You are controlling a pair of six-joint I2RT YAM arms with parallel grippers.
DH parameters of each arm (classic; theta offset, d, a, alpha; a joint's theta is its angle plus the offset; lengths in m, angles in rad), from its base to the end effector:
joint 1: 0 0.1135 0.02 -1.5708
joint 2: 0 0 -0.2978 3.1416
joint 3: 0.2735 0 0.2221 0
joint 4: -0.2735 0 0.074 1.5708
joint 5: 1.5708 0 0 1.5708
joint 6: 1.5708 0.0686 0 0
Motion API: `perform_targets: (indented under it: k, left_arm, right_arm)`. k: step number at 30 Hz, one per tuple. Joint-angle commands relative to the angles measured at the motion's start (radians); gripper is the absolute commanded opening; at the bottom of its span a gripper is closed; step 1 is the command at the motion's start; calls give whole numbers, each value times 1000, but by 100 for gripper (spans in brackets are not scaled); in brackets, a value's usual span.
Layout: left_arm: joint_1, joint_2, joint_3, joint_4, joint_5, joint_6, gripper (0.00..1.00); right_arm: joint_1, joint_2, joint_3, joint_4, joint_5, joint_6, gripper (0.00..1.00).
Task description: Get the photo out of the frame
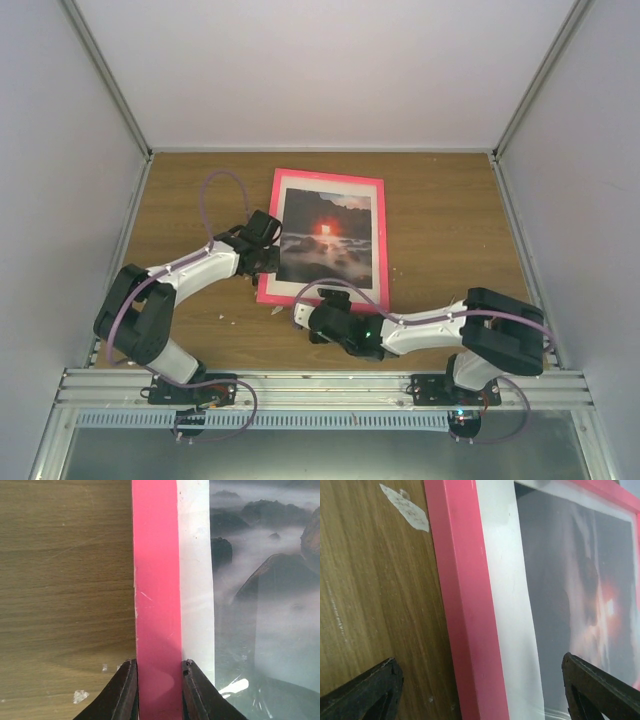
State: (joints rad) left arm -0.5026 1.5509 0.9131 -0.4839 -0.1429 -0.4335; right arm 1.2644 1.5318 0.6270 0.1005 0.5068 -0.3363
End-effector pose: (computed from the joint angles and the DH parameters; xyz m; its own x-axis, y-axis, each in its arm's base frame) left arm 0.2529 -0.1279 0.2043 -0.8939 0.0170 -0.4479 0.0519 0.9965 -0.0659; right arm 0.1164 0.2575 0.1835 0.0365 -0.8413 -0.5394 -0.7627 0.3253 -0.5589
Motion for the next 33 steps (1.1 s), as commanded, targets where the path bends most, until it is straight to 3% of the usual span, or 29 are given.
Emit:
perform_targets:
  k: [1,9,21,26,33]
  left_arm:
    - [-7,-71,47,22,-3,8,0]
    - [-7,-116,2,42,18,-53,0]
    - [-7,-210,-102,70,36,-150,0]
    - [-6,-238,-147,95,48,-183,0]
    - [50,-304,-154,82,26,-179,1]
  right_arm:
    - [39,54,1,77,188,-12,87]
    - [50,216,55,130,415,28,80]
    - [50,290,87,258,535,-15,71]
    - [50,298,101,291,538,-56,59]
    - [47,274,94,329,536,-114,20]
